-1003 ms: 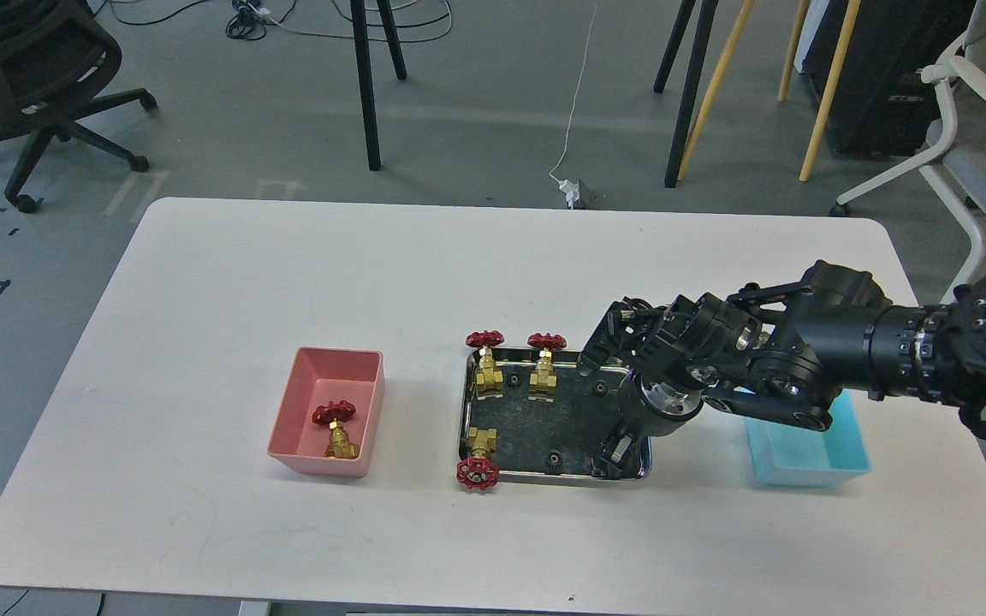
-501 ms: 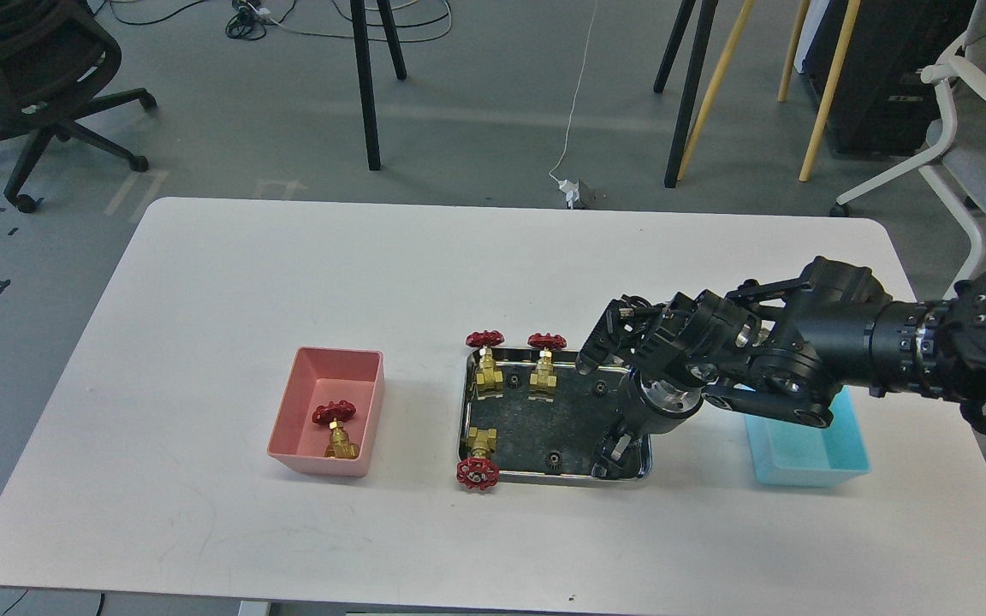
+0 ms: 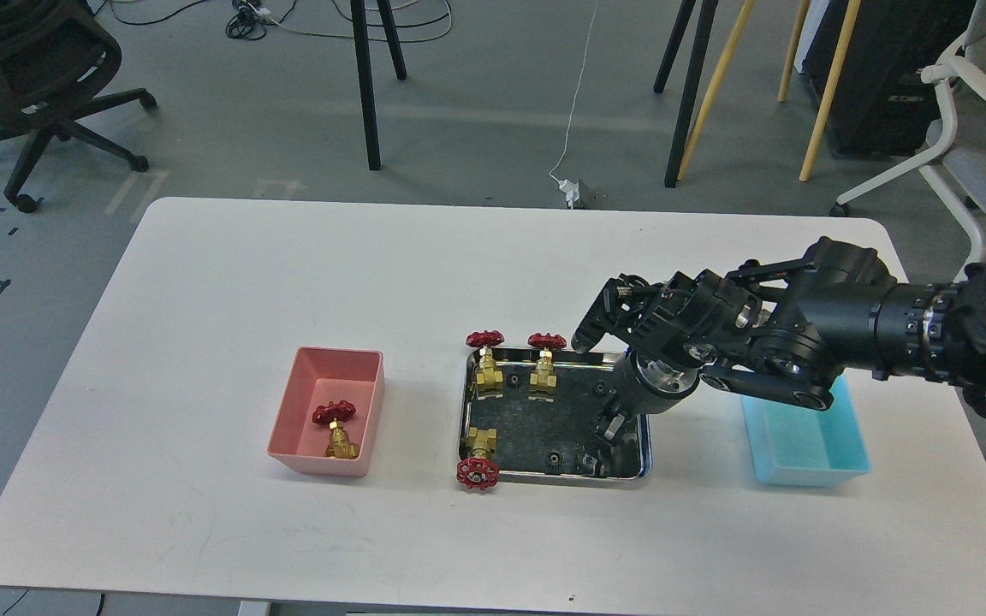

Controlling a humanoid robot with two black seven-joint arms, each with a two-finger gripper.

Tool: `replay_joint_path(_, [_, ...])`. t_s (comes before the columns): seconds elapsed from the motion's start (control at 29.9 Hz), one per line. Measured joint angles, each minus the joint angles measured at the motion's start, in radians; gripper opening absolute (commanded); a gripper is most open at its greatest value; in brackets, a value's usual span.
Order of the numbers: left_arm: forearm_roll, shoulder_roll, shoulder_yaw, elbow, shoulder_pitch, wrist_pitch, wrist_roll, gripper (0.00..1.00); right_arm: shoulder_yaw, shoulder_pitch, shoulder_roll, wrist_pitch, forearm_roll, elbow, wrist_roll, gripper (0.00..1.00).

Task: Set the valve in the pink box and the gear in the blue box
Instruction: 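Carry the held part with the right gripper over the blue box and release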

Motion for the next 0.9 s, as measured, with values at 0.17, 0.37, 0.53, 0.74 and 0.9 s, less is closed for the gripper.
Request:
replay_joint_path(0.17, [0.0, 0.0, 0.003, 0.0, 0.0, 0.0, 0.0, 0.99, 0.074, 0.047, -0.083, 0.0, 0.048, 0.017, 0.005, 0.12])
replay_joint_path(0.37, [0.002, -0.006, 0.005, 0.0, 0.003, 0.0, 0.0, 0.99, 0.118, 0.08, -0.326, 0.0, 0.074, 0.139, 0.006, 0.12])
replay_joint_path(0.53, [0.003, -0.01, 0.006, 0.0, 0.002, 0.002, 0.003, 0.99, 0.132, 0.077, -0.576, 0.0, 0.071, 0.268, 0.006, 0.12])
replay_joint_path(0.74, [0.003, -0.019, 0.005, 0.0, -0.006, 0.007, 0.004, 0.99, 0.129, 0.015, -0.787, 0.0, 0.058, 0.362, 0.006, 0.12])
replay_joint_path(0.9, [0.002, -0.03, 0.005, 0.0, -0.01, 0.007, 0.004, 0.99, 0.132, -0.041, -0.831, 0.0, 0.052, 0.363, 0.005, 0.17])
